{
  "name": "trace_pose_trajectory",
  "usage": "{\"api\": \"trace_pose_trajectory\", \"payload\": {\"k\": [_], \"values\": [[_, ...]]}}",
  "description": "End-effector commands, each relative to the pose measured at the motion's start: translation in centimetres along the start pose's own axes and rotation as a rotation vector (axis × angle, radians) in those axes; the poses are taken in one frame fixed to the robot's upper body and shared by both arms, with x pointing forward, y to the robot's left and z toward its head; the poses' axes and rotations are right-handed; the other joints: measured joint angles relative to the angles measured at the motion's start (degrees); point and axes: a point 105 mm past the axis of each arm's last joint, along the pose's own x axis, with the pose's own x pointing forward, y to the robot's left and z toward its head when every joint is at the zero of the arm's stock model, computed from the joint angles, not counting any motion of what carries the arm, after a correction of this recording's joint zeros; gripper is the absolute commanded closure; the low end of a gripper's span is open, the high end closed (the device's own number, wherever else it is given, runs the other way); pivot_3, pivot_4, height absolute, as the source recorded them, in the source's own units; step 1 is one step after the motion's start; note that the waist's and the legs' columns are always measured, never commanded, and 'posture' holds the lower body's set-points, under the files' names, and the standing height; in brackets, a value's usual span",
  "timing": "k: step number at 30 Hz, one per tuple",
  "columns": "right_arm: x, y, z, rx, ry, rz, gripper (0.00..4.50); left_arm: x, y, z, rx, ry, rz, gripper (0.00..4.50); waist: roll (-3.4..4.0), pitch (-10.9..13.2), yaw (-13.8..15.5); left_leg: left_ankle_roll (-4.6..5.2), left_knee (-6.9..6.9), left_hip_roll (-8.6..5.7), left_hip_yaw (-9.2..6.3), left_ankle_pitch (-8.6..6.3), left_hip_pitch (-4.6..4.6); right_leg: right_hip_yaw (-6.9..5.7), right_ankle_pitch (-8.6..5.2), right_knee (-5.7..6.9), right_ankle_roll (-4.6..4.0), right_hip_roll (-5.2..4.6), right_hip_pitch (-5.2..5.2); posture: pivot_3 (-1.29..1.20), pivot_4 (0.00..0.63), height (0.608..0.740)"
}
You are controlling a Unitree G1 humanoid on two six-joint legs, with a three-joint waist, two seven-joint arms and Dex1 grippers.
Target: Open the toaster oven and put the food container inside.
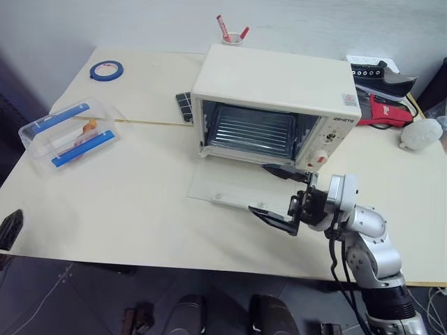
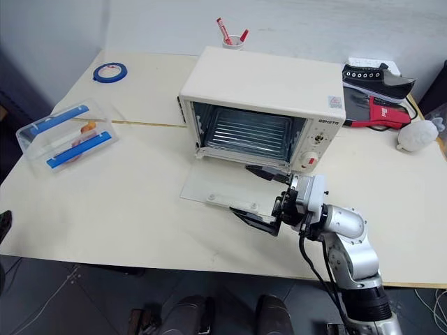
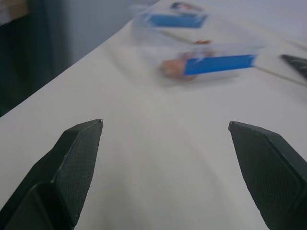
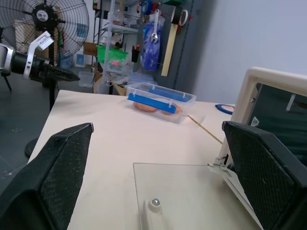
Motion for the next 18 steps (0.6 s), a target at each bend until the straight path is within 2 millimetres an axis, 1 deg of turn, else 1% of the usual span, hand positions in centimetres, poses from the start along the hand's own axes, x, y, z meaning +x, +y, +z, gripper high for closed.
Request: {"api": "trace_pose_trajectory", "payload": {"k": [1, 4, 7, 8, 9, 11, 13, 15, 16, 18], "values": [[0.3, 0.2, 0.8, -0.038, -0.045, -0.030, 0.00, 1.3, -1.1, 3.6, -0.038, -0.116, -0.039, 0.04, -0.09, -0.05, 0.25, 0.00, 0.00, 0.00, -0.01, 0.00, 0.00, -0.01, 0.00, 0.00, 0.00, -0.01, 0.00, 0.00, 0.150, 0.740], [0.5, 0.6, 1.0, -0.049, -0.055, -0.047, 0.00, 3.3, -1.3, 5.9, -0.046, -0.125, -0.021, 0.04, -0.22, -0.13, 0.10, -0.21, 0.01, 0.04, -0.09, -0.09, 0.00, -0.02, -0.01, 0.04, -0.02, 0.03, 0.00, 0.00, 0.150, 0.740], [0.7, 1.0, 1.1, -0.062, -0.068, -0.030, 0.00, 5.9, -1.3, 7.8, -0.047, -0.065, 0.004, 0.04, -0.20, -0.12, -0.16, -0.14, 0.00, 0.06, -0.04, -0.05, 0.01, 0.03, -0.01, 0.08, -0.03, 0.15, -0.05, 0.00, 0.150, 0.740], [0.8, 1.2, 1.0, -0.063, -0.070, -0.028, 0.00, 7.1, -1.1, 8.1, -0.059, -0.013, 0.038, 0.04, -0.19, -0.11, -0.28, -0.14, -0.01, 0.06, -0.02, -0.05, 0.03, 0.05, -0.02, 0.11, -0.04, 0.18, -0.06, 0.00, 0.150, 0.740], [0.9, 1.2, 1.0, -0.063, -0.070, -0.029, 0.00, 7.8, -1.0, 8.3, -0.070, 0.024, 0.065, 0.04, -0.20, -0.12, -0.41, -0.15, -0.02, 0.08, 0.02, -0.05, 0.04, 0.06, -0.03, 0.13, -0.06, 0.22, -0.09, 0.00, 0.150, 0.740], [1.0, 1.4, 0.9, -0.060, -0.071, -0.032, 0.00, 9.3, -1.2, 8.9, -0.034, 0.070, 0.058, 0.04, -0.21, -0.12, -0.76, -0.18, -0.03, 0.14, 0.09, -0.06, 0.05, 0.09, -0.04, 0.18, -0.07, 0.33, -0.14, 0.00, 0.150, 0.740], [1.1, 1.5, 0.8, -0.061, -0.069, -0.021, 0.00, 10.9, -1.0, 9.2, -0.027, 0.119, 0.092, 0.04, -0.24, -0.13, -1.11, -0.18, -0.08, 0.17, 0.32, -0.07, 0.03, 0.20, -0.04, 0.40, -0.07, 0.33, -0.38, 0.00, 0.150, 0.740], [1.2, 1.6, 0.9, -0.067, -0.070, -0.012, 0.00, 12.3, -1.4, 9.6, -0.033, 0.157, 0.111, 0.04, -0.43, -0.18, -1.20, -0.20, -0.07, 0.10, 0.51, -0.05, -0.06, 0.20, -0.04, 0.63, -0.07, 0.39, -0.69, 0.00, 0.150, 0.740], [1.3, 1.5, 1.0, -0.069, -0.072, -0.011, 0.00, 12.9, -1.8, 9.7, -0.045, 0.167, 0.109, 0.04, -0.50, -0.18, -1.20, -0.23, -0.05, 0.05, 0.62, -0.04, -0.10, 0.19, -0.04, 0.82, -0.07, 0.39, -0.86, 0.00, 0.150, 0.740], [1.4, 1.4, 1.2, -0.074, -0.075, -0.012, 0.00, 13.9, -1.9, 9.0, -0.026, 0.231, 0.161, 0.04, -0.61, -0.18, -1.39, -0.26, -0.02, 0.09, 0.76, -0.03, -0.10, 0.16, -0.04, 0.92, -0.07, 0.43, -0.96, 0.00, 0.150, 0.740]]}}
